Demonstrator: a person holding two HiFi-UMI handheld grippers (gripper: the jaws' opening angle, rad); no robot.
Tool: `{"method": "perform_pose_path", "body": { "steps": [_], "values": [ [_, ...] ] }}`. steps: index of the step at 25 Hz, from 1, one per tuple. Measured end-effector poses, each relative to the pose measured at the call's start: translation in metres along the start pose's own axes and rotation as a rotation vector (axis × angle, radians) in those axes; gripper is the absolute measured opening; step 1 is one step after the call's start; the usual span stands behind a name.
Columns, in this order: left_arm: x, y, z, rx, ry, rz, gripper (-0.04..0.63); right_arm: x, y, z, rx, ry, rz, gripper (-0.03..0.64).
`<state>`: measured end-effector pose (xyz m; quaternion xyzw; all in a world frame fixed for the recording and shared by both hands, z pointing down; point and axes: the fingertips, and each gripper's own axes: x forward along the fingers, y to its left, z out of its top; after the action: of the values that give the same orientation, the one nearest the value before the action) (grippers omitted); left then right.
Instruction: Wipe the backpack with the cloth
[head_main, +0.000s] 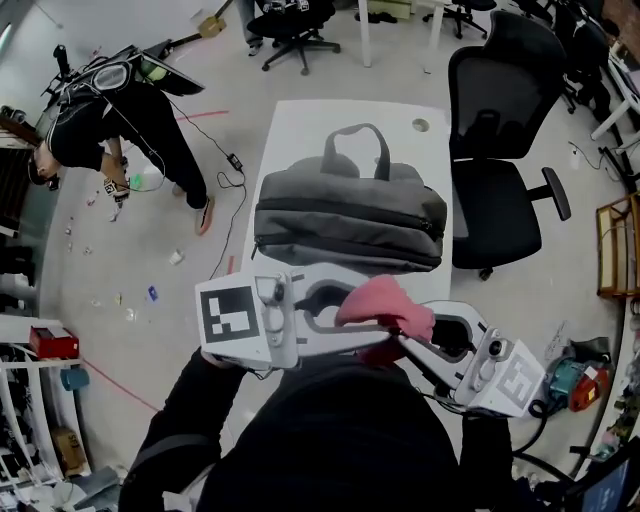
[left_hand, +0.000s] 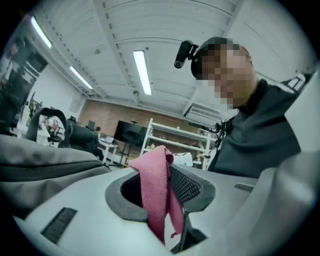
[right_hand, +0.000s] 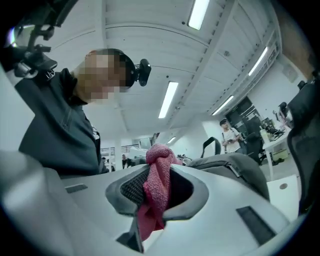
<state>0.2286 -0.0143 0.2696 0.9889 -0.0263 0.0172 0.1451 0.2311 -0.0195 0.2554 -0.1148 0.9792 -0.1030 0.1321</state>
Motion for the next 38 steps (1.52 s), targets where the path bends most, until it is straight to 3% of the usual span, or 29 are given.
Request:
{"method": "perform_pose_path", "body": {
  "steps": [2, 5, 7, 9, 11, 13, 14, 15, 19, 21, 23, 26, 29, 31, 34, 38],
  "values": [
    [-0.003, 0.009, 0.001, 0.033, -0.019, 0.116, 0.192, -0.016, -0.020, 0.013, 0.003, -0.057, -0.099, 0.075],
    [-0.049, 0.022, 0.027, 0.078, -0.132, 0.307, 0.201, -0.040, -0.054, 0.031, -0.027, -0.111, -0.299, 0.072],
    [-0.094, 0.034, 0.043, 0.205, -0.152, 0.514, 0.201, -0.038, -0.069, 0.053, -0.144, -0.082, -0.412, 0.072],
    [-0.139, 0.054, 0.039, 0.409, -0.036, 0.779, 0.201, -0.025, -0.076, 0.068, -0.287, -0.022, -0.494, 0.072],
    [-0.171, 0.074, 0.015, 0.573, 0.165, 0.954, 0.228, 0.009, -0.079, 0.069, -0.441, 0.068, -0.554, 0.072],
    [-0.183, 0.091, -0.017, 0.585, 0.310, 0.990, 0.281, 0.069, -0.073, 0.054, -0.593, 0.165, -0.546, 0.072],
    [-0.184, 0.099, -0.029, 0.556, 0.330, 0.979, 0.287, 0.102, -0.064, 0.040, -0.648, 0.215, -0.512, 0.072],
    [-0.182, 0.105, -0.034, 0.529, 0.313, 0.963, 0.287, 0.132, -0.053, 0.020, -0.700, 0.279, -0.461, 0.072],
    [-0.175, 0.113, -0.024, 0.467, 0.107, 0.934, 0.274, 0.223, -0.022, -0.050, -0.982, 0.494, -0.275, 0.069],
    [-0.177, 0.111, -0.024, 0.457, 0.083, 0.924, 0.233, 0.238, -0.021, -0.073, -1.021, 0.561, -0.280, 0.069],
    [-0.181, 0.111, -0.027, 0.470, 0.107, 0.883, 0.227, 0.233, -0.033, -0.077, -1.037, 0.599, -0.363, 0.067],
    [-0.184, 0.115, -0.028, 0.465, 0.102, 0.840, 0.227, 0.201, -0.063, -0.056, -0.966, 0.584, -0.537, 0.067],
    [-0.184, 0.115, -0.026, 0.413, 0.051, 0.855, 0.225, 0.155, -0.084, -0.021, -0.840, 0.483, -0.651, 0.067],
    [-0.184, 0.110, -0.019, 0.463, 0.070, 0.862, 0.225, 0.113, -0.097, 0.005, -0.752, 0.390, -0.746, 0.067],
    [-0.176, 0.090, 0.008, 0.562, 0.005, 0.831, 0.225, 0.035, -0.121, 0.022, -0.393, 0.175, -0.906, 0.067],
    [-0.134, 0.060, 0.027, 0.579, -0.030, 0.715, 0.225, -0.054, -0.149, 0.010, 0.007, -0.111, -0.900, 0.066]
  ]
}}
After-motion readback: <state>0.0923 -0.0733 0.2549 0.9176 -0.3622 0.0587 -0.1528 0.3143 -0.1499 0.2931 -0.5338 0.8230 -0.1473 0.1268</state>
